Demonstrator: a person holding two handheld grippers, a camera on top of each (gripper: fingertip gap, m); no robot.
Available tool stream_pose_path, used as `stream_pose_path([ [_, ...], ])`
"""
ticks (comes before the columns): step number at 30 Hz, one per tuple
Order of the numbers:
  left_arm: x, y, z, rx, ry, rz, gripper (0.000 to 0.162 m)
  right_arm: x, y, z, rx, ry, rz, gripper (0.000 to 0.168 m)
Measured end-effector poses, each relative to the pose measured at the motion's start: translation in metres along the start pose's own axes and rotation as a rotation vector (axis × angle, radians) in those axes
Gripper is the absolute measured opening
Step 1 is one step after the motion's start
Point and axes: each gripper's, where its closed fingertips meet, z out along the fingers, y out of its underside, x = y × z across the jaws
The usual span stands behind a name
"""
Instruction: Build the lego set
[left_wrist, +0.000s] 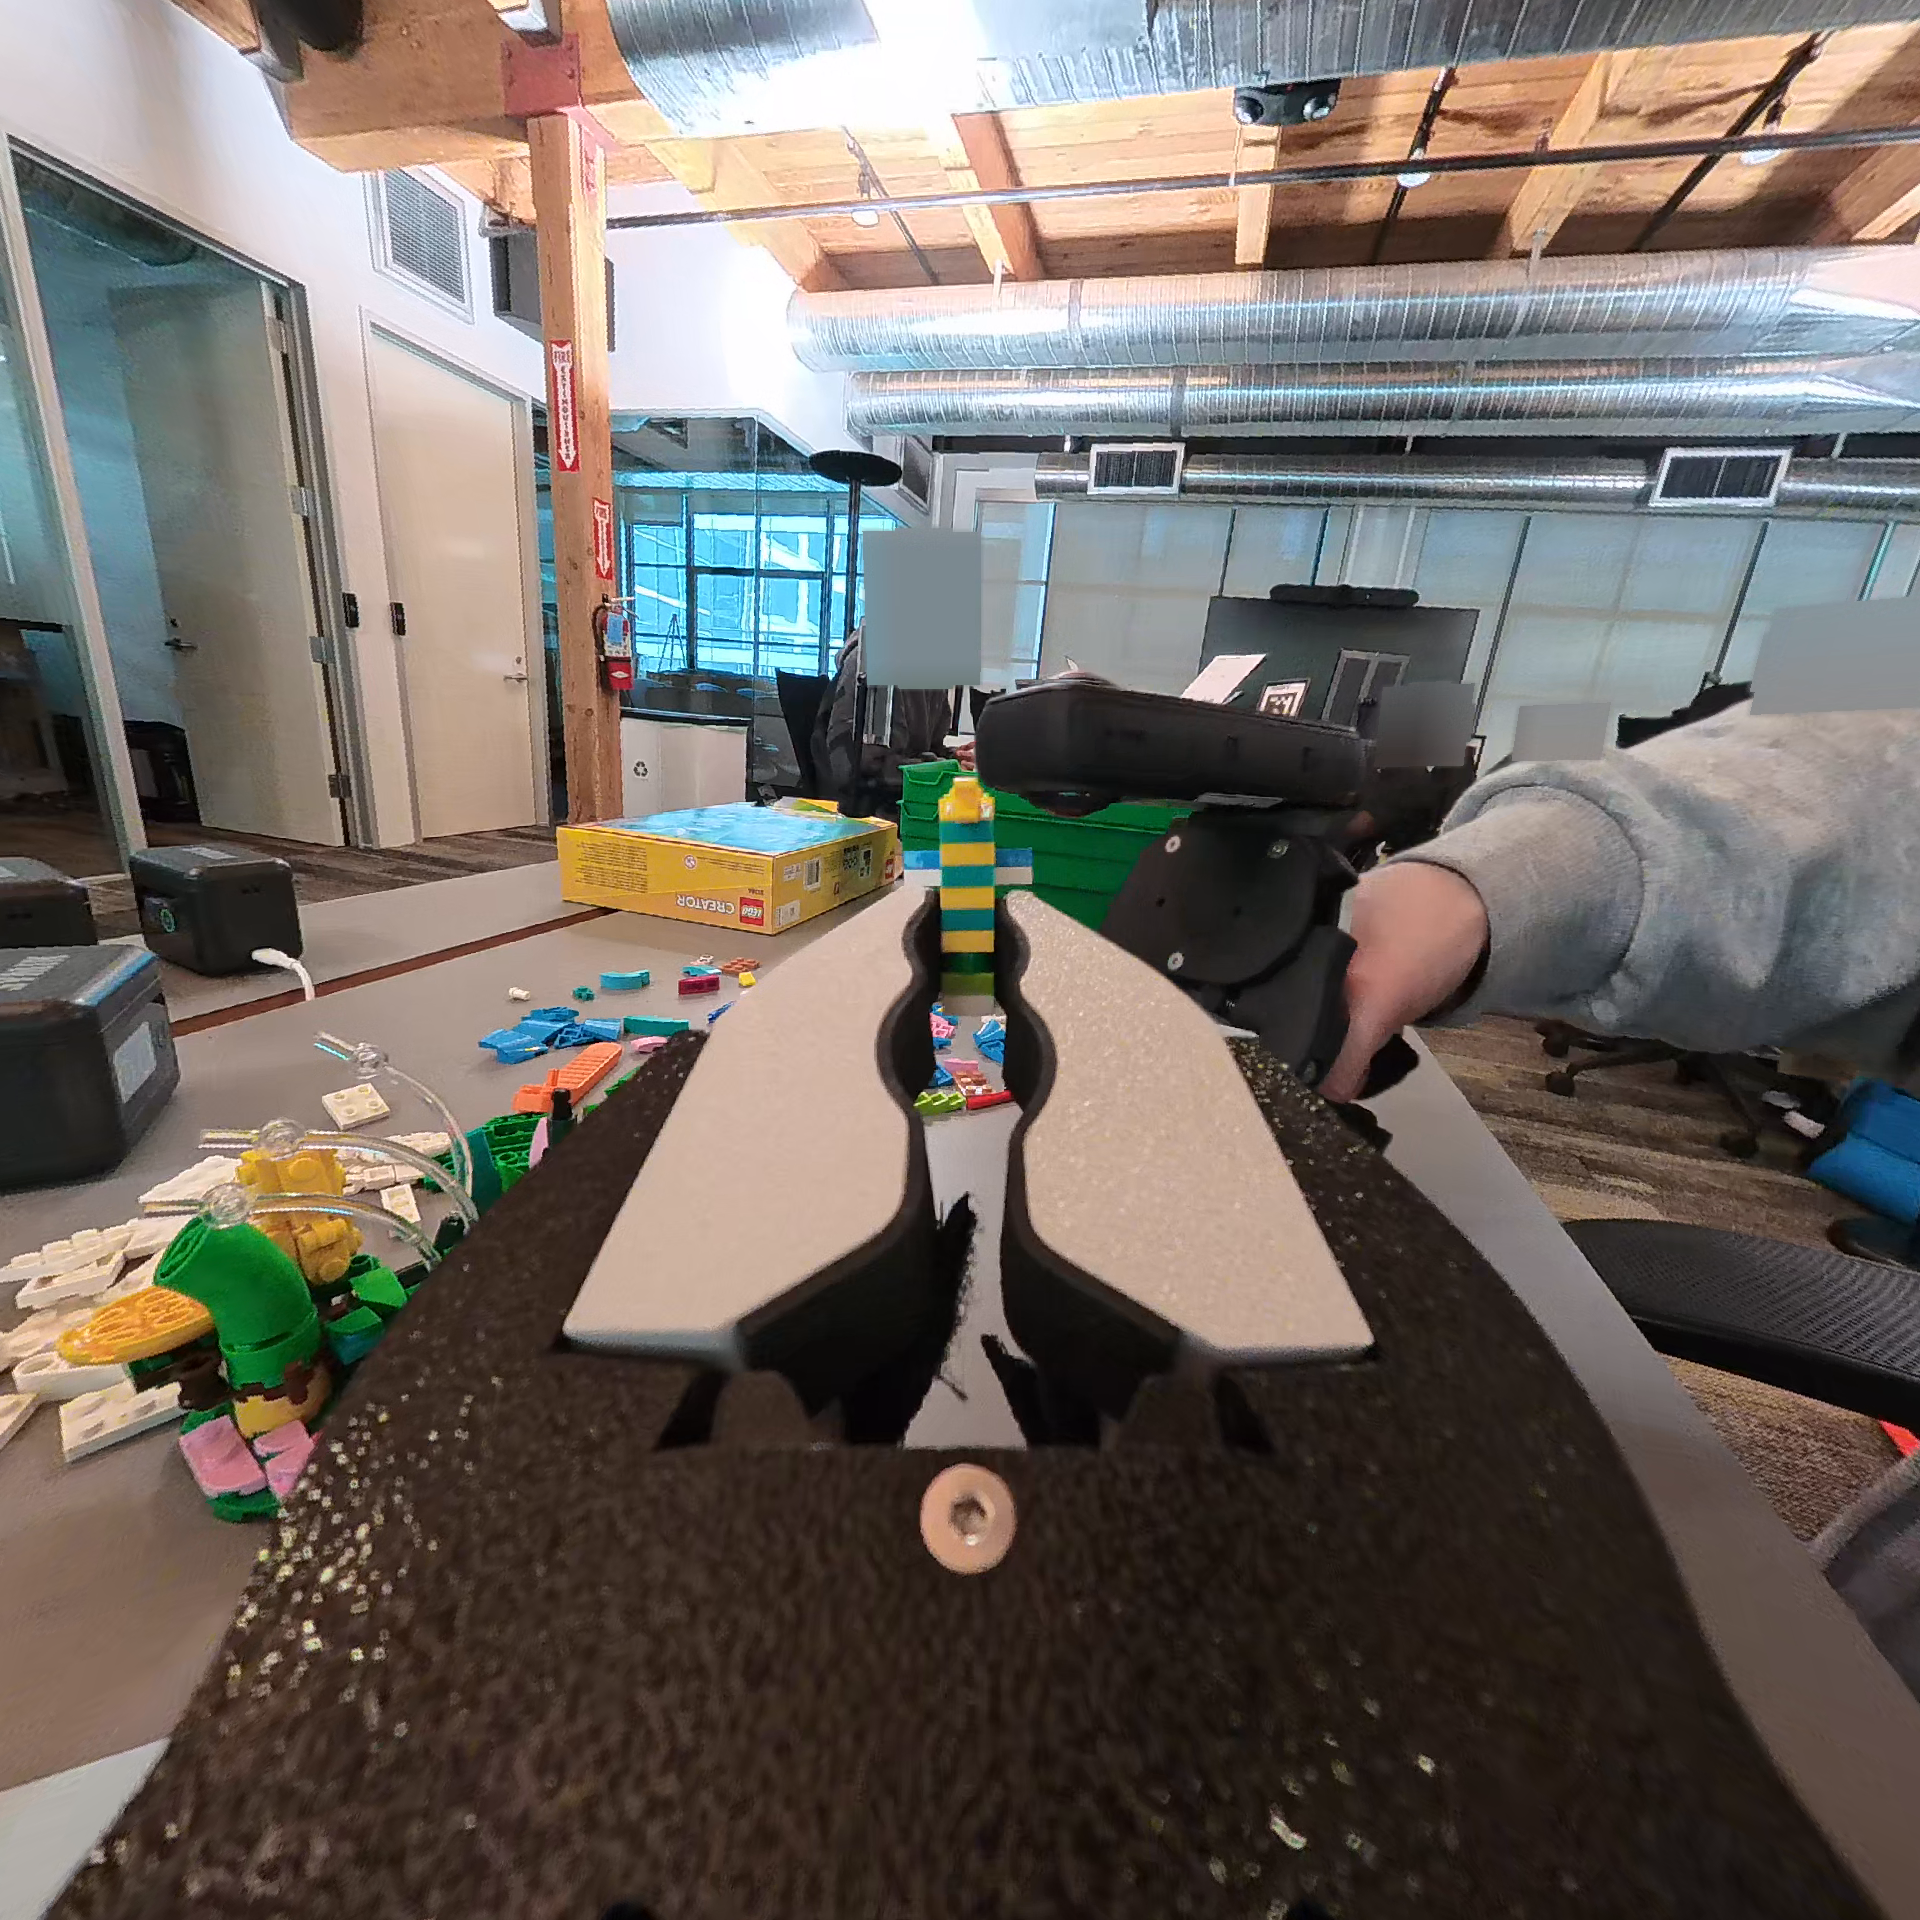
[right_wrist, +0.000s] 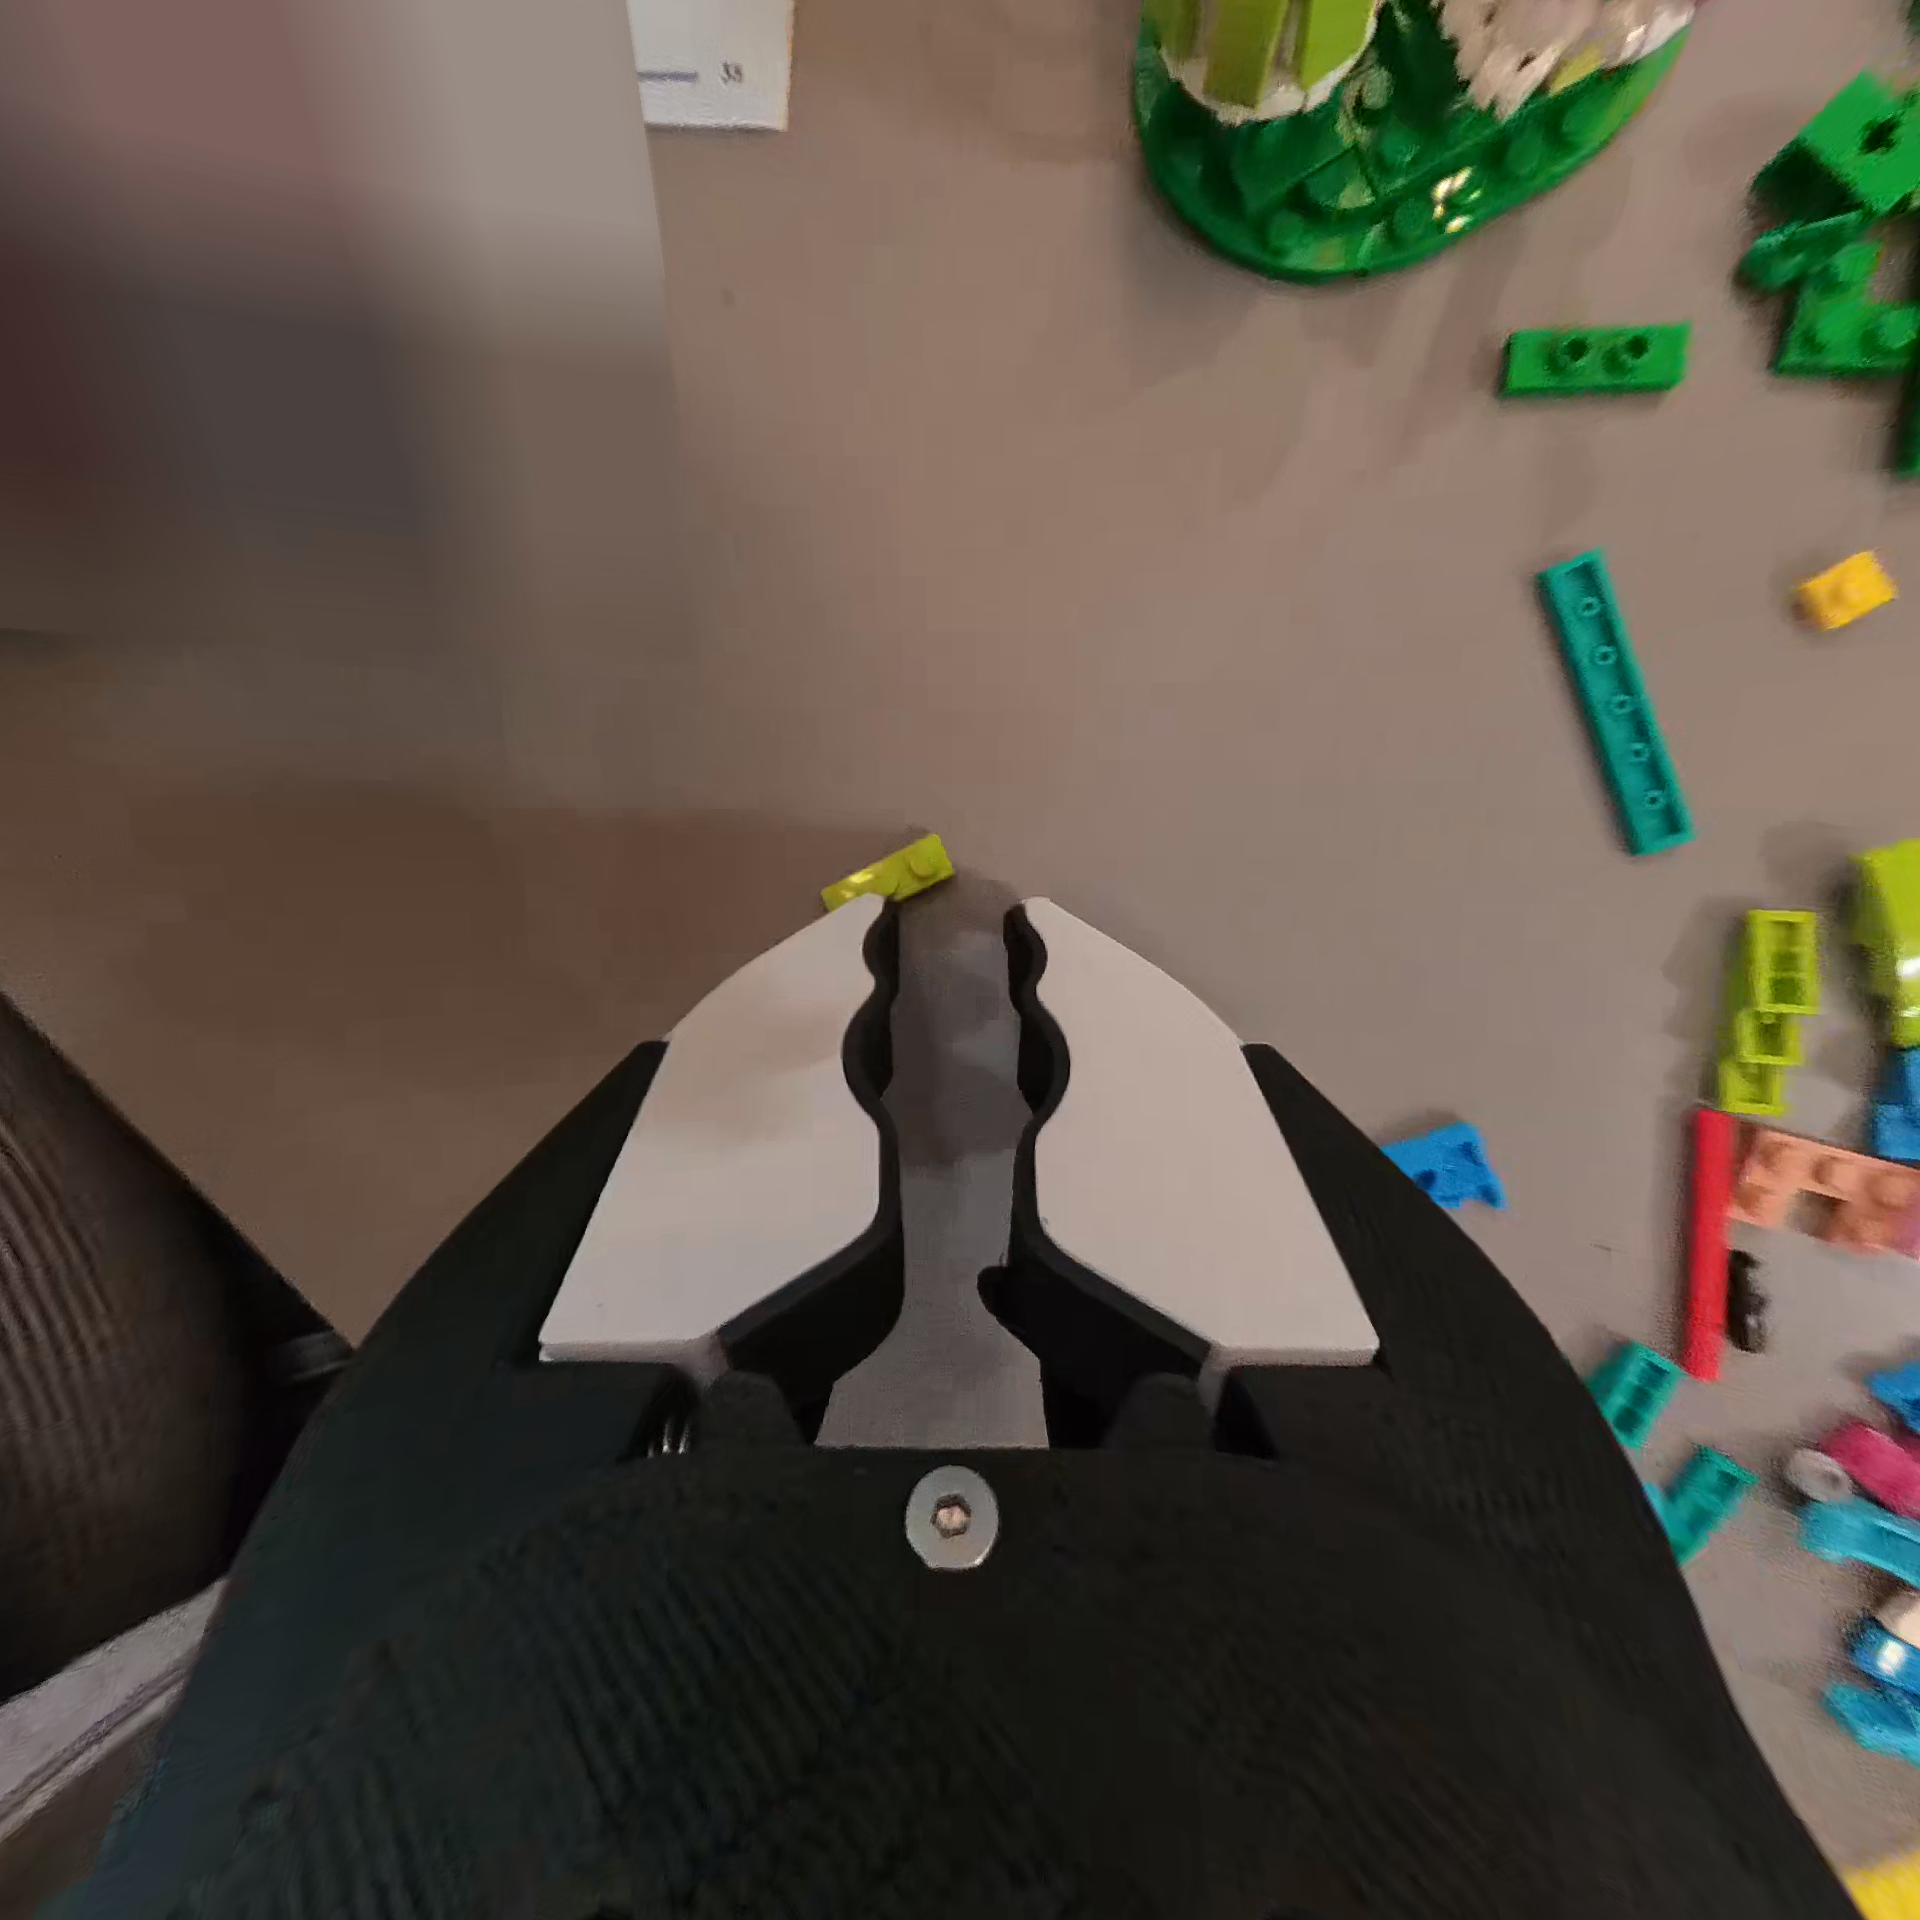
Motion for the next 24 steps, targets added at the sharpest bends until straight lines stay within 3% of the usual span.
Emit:
stream_pose_path([
  [1,0.000,0.000,0.000,-0.001,0.000,-0.002,0.008,0.000,-0.001,0.000,0.003,-0.002,0.004,0.021],
  [24,0.005,0.001,0.001,-0.009,0.022,0.002,0.008,-0.012,-0.010,0.006,-0.027,-0.100,-0.007,0.020],
])
